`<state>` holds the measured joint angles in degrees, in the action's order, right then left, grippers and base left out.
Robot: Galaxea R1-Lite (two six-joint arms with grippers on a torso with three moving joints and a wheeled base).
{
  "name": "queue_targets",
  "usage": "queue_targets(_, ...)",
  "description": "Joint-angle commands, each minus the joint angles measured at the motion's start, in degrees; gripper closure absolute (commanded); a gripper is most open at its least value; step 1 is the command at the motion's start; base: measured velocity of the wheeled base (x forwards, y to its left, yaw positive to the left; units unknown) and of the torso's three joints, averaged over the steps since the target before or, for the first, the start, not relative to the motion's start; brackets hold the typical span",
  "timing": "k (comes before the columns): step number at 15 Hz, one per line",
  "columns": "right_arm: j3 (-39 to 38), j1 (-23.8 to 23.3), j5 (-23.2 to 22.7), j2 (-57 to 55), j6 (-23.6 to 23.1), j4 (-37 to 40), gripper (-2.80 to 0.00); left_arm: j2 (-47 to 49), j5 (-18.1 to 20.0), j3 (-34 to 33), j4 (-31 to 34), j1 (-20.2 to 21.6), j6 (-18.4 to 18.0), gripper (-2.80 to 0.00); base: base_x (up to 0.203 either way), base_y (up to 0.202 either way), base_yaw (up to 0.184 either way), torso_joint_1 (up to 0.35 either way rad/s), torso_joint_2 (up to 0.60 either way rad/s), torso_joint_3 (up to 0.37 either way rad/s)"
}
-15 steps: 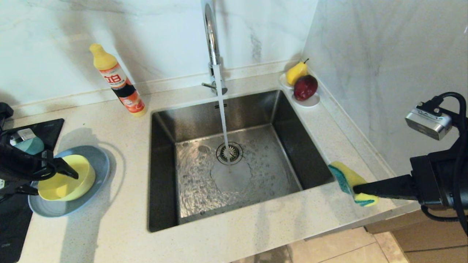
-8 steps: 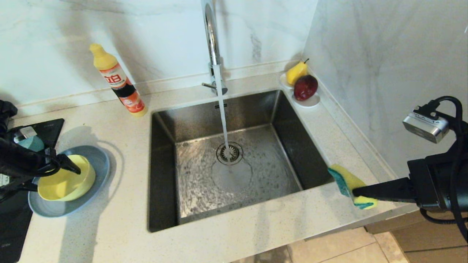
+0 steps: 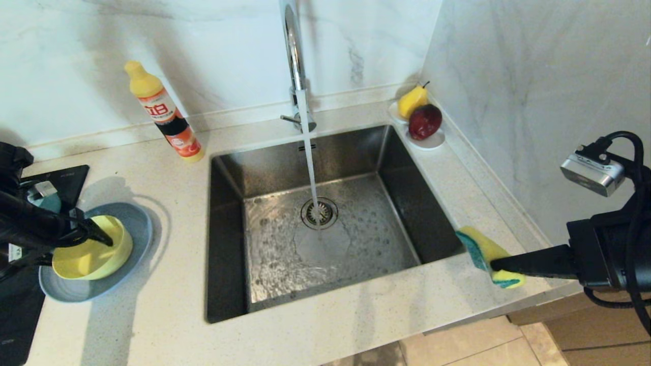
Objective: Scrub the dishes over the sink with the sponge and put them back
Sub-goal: Wash the bowl
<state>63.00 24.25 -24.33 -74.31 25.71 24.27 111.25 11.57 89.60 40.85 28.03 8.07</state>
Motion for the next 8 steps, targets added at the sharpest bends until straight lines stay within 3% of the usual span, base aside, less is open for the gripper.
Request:
queue_targets(1, 0.3, -0.1, -0.2, 0.1, 0.1, 0.2, 0.00, 0.3, 0.0, 0.1, 0.2, 0.0, 0.5, 0.00, 0.000, 0.000, 0.000, 0.000, 0.00, 0.000)
queue_targets(8, 0.1, -0.3, -0.2, 0.6, 0.1, 0.2, 0.00, -0.3, -0.1, 1.1, 0.2, 0.1, 0.7, 0.00, 0.000, 0.000, 0.000, 0.000, 0.00, 0.000)
